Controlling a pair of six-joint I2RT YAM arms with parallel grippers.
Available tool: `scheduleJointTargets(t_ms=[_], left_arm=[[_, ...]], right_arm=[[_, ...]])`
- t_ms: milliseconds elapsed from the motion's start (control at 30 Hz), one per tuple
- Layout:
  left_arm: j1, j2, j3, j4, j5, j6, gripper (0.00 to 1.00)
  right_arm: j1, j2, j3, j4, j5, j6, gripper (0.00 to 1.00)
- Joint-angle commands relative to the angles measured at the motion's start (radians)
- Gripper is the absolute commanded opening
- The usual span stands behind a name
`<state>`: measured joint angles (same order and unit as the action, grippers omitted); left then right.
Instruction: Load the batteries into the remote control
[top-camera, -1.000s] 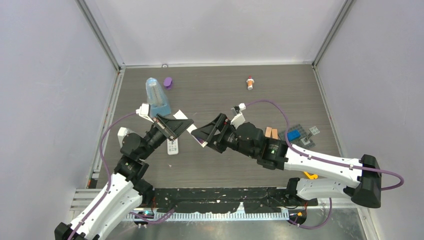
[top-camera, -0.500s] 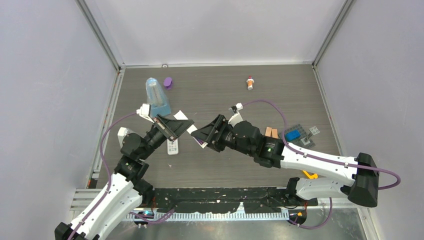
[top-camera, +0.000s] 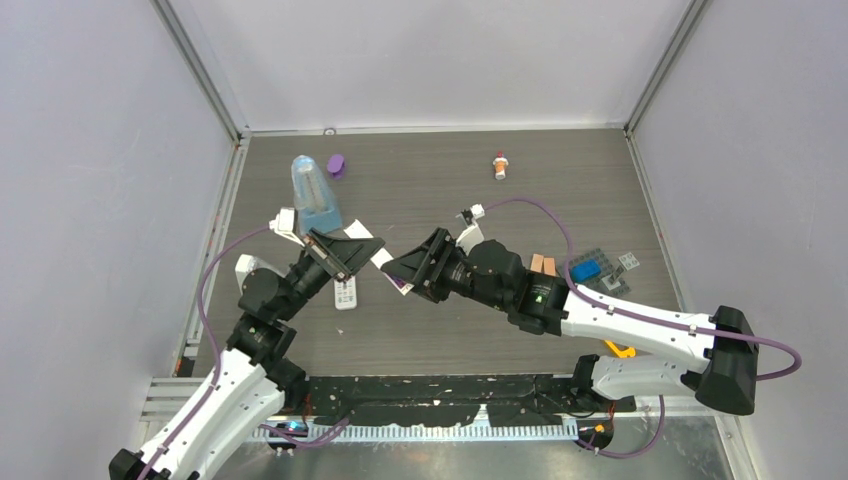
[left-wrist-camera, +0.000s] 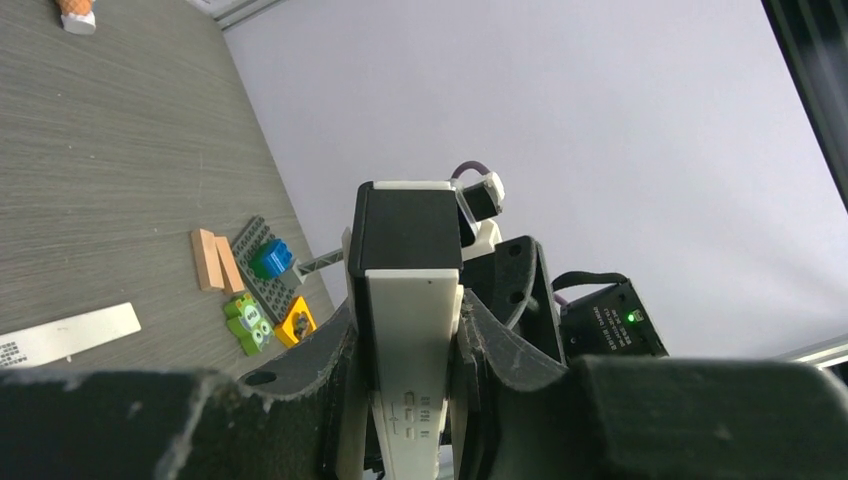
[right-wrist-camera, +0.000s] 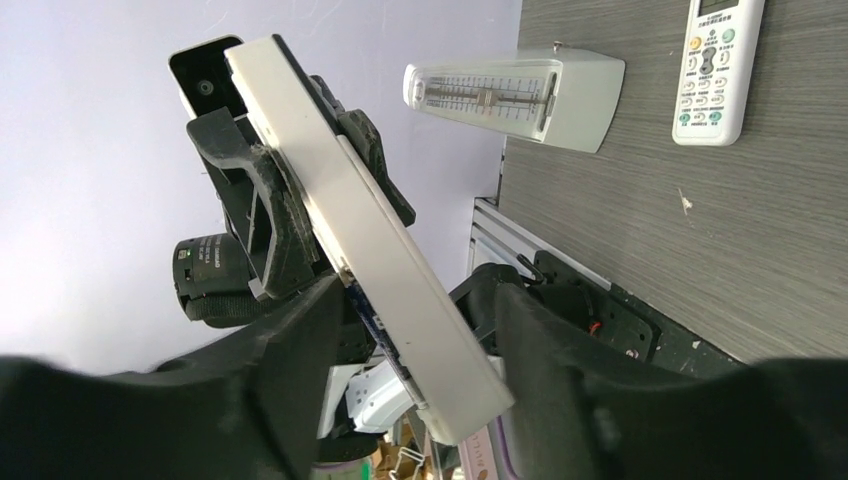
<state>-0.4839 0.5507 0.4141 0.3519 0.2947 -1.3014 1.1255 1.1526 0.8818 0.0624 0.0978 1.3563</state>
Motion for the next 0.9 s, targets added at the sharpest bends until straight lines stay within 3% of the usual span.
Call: scheduleJointTargets(t_ms=[0,133,267,467,700,767,833,867], left_arm=[[-0.004,-0.014,0.0,0.032,0.009,0.04,0.0],[-0.004,-0.018,-0.002,0.025,-0.003,0.042,0.0],[-0.004,-0.017,0.0,0.024,-0.011,0.042,0.0],[-0.003,-0.01,0.002,0.028,-0.014,0.034,0.0],[-0.004,-0.005,0.005,0.033,-0.007,0.033,0.0],[-0.003,-0.006,0.003,0.032,-0.009,0.034,0.0],[-0.004,-0.007,0.003,0.029,-0.013,0.038,0.0],[-0.004,-0.008,0.004,0.026,-0.014,0.039,0.0]], right_arm=[[0.0,-0.013,0.01,0.047,0.008,-0.01,0.69],[-0.002,-0.047,-0.013,0.051,0.028,-0.015,0.74],[-0.007,-0.066,-0.024,0.043,0.034,-0.015,0.69],[-0.009,-0.071,-0.018,0.041,0.029,-0.035,0.57],[-0.013,-0.057,0.003,0.014,0.017,-0.045,0.35],[-0.015,-0.056,0.003,0.01,0.014,-0.043,0.35],[-0.02,-0.056,0.002,0.006,0.01,-0.043,0.43],[-0.021,-0.058,-0.001,0.006,0.009,-0.043,0.52]])
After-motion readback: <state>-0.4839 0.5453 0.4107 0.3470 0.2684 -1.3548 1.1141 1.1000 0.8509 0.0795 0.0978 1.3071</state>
